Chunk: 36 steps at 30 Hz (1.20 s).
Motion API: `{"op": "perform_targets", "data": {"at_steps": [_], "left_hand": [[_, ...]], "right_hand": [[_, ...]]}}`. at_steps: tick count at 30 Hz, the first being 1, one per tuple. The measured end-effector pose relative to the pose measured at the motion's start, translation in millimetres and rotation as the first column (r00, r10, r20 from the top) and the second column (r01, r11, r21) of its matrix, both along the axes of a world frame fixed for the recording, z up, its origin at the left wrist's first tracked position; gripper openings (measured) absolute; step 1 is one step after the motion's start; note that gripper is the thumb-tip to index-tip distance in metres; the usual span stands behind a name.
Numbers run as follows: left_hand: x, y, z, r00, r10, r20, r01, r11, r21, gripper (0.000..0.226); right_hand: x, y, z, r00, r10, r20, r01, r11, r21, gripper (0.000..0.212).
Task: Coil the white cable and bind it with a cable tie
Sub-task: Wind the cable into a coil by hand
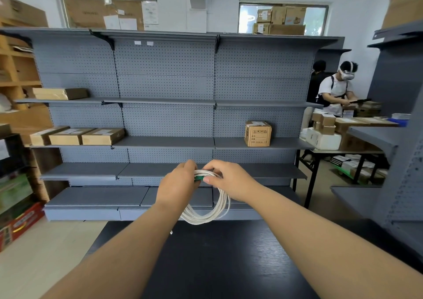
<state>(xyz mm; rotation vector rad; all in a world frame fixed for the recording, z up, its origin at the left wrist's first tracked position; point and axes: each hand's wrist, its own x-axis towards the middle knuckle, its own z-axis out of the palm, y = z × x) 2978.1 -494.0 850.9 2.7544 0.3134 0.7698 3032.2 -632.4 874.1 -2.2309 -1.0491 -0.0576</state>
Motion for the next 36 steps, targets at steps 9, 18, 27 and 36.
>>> {"op": "perform_targets", "data": {"at_steps": [9,18,27,36], "left_hand": [[2.2,4.8,-4.0,0.997,-0.025,0.074,0.040,0.977,-0.210,0.012],[6.9,0.9,-1.7,1.000,-0.011,0.023,0.017,0.967,-0.255,0.015],[11.2,-6.9,9.4,0.972,0.030,-0.233,-0.009,0.996,0.088,0.010],[4.7,-6.7,1.3,0.974,0.052,-0.218,0.049,0.899,0.435,0.012]], "right_hand": [[4.9,-1.8,-0.9,0.998,-0.045,-0.040,0.048,0.995,0.093,0.015],[8.2,-2.5,-3.7,0.991,-0.105,0.082,0.109,0.993,-0.047,0.025],[7.0,2.2,-6.8,1.000,0.004,0.028,0.004,0.955,-0.295,0.043],[2.9,2.3,-9.8,0.994,-0.076,0.083,0.097,0.953,-0.289,0.021]]}}
